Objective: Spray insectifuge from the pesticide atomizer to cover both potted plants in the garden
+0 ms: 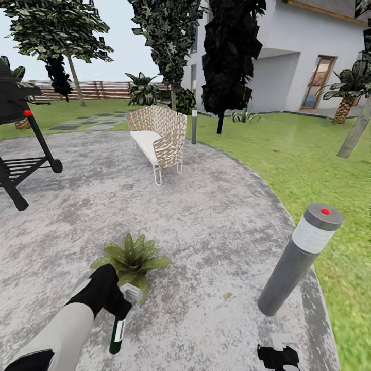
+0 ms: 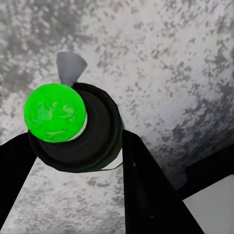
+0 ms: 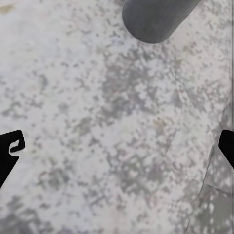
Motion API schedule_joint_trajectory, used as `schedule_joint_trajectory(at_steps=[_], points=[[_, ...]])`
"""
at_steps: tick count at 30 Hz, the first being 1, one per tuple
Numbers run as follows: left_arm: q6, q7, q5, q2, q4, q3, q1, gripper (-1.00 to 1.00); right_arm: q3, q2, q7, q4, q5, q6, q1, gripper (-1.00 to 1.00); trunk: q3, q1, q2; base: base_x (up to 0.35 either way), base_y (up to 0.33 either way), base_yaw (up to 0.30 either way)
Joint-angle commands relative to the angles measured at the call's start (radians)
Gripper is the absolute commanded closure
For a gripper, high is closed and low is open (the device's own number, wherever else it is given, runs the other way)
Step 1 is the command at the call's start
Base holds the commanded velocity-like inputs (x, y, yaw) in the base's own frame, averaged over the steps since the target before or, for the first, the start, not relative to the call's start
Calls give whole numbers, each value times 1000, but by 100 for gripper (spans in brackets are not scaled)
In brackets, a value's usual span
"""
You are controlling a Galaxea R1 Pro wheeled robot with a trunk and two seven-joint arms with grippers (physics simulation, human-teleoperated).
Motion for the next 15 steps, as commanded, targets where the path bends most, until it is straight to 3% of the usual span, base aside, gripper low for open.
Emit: schedule_joint_trajectory(at_steps=[1,3,5,7,9,13,15], points=[[6,-1,-6,1,-1,13,0,100,-4,0,-2,1,5,-3,-1,-100,-1,0,0,-6,0,-3],[6,46,-5,14,0,73,1,100,-4,-1,-3,1,5,-4,-1,-100,-1,0,0,-2,0,-1],[3,121,-4,14,0,193,1,100,-4,-1,-4,1,6,-4,-1,-100,-1,0,0,0,0,0],[1,181,-4,8,0,246,1,100,-4,-1,-4,1,5,-4,-1,-100,-1,0,0,0,0,0],[0,234,21,3,1,271,1,100,-4,-1,-3,1,5,-4,-1,-100,-1,0,0,0,0,0],[-2,255,131,-2,3,272,1,100,-4,-1,-3,1,5,-3,-1,-100,-1,0,0,0,0,0],[-3,277,154,-5,4,273,1,100,-4,0,-3,1,5,-3,-1,-100,-1,0,0,0,0,0]])
